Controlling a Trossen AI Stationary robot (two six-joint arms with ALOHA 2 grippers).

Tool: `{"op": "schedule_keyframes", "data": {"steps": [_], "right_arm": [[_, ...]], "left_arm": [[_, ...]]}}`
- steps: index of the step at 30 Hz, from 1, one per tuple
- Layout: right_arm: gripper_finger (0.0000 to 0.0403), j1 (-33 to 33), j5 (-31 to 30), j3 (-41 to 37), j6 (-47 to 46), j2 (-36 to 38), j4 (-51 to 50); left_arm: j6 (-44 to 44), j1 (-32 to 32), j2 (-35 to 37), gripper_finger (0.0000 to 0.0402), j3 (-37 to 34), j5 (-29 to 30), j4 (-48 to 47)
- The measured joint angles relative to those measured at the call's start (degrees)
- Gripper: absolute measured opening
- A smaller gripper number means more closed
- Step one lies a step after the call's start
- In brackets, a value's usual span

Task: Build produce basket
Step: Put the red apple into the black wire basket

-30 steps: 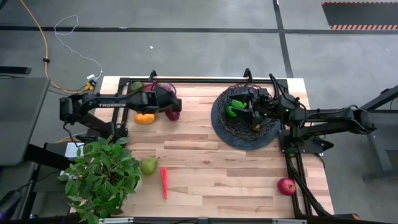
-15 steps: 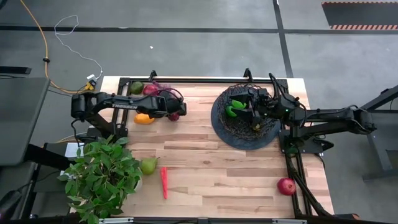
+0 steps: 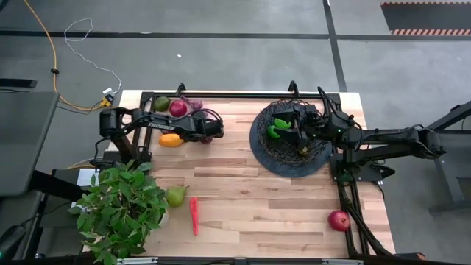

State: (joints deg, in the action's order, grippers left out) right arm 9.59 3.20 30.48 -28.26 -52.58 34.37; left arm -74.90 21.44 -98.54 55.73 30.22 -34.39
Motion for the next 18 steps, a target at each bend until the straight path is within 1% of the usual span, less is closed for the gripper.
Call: {"op": "schedule_keyframes", "data": {"steps": [2,8,12,15,18], "right_arm": [[0.0378,0.0,0.0,0.0,0.0,0.0,0.0],[0.0378,0.0,0.0,0.0,-0.2,0.0,-0.4],[0.0378,0.0,0.0,0.0,-0.3,0.0,-0.5],[0.0378,0.0,0.0,0.0,-0.3,0.0,-0.5],[0.0378,0.0,0.0,0.0,-0.3,0.0,-0.5]], "left_arm": [[0.0,0.4,-1.2,0.0388,0.0,-0.4,0.9],[-0.1,1.1,-3.3,0.0388,0.0,-4.1,2.7],[0.0,1.1,-3.3,0.0385,0.0,-4.5,2.6],[0.1,1.1,-3.3,0.0373,0.0,-4.5,2.6],[0.5,1.1,-3.3,0.035,0.0,-5.1,2.6]]}}
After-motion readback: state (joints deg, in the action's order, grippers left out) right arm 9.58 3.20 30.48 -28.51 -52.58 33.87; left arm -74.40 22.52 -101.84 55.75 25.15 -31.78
